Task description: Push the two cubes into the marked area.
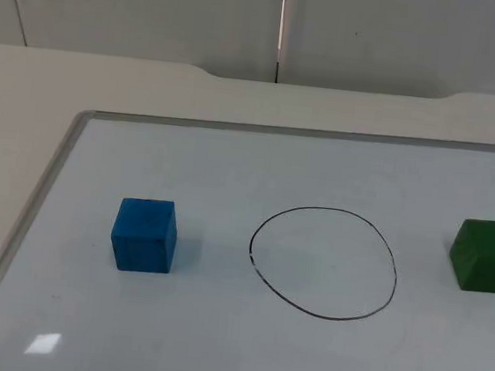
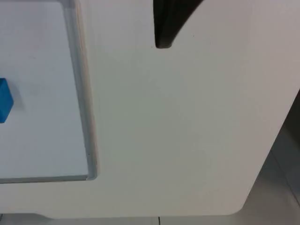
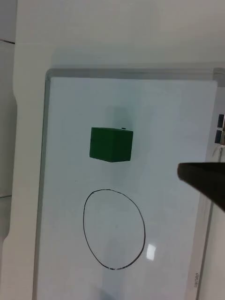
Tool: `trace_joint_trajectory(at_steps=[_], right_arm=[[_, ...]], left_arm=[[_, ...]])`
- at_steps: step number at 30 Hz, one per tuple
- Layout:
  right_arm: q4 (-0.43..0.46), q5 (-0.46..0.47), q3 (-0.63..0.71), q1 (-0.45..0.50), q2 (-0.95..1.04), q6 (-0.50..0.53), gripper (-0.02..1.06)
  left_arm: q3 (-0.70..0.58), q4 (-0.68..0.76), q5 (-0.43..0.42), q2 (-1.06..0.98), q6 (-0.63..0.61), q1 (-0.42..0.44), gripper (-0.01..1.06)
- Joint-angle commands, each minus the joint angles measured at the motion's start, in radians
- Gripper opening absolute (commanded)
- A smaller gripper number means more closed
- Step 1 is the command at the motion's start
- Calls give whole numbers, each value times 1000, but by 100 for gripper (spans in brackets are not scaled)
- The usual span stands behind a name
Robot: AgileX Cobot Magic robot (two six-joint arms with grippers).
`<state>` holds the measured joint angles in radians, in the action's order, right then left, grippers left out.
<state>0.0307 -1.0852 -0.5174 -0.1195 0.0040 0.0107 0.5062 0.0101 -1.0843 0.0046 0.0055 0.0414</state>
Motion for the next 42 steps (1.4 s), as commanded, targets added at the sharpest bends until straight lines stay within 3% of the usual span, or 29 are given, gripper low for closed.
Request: trace_joint_trajectory(at_steps=[1,16,20,24,34,42], right_arm=[[-1,7,3,4,-4,5,105],[-1,7,3,4,-4,5,105],[-1,6,3,4,-4,5,105],[-1,6,3,4,-4,5,105],[-1,6,3,4,-4,5,105],[-1,8,3,4,-4,5,105]], left_arm=[[23,-23,18,10,3,0,105],[68,-82,96,142,7,0,104],[68,-124,140,189,16,0,91],[68,-166,172,217,21,0,87],[68,-397,257,345,209,0,87],[68,-649,304,492,495,0,87]])
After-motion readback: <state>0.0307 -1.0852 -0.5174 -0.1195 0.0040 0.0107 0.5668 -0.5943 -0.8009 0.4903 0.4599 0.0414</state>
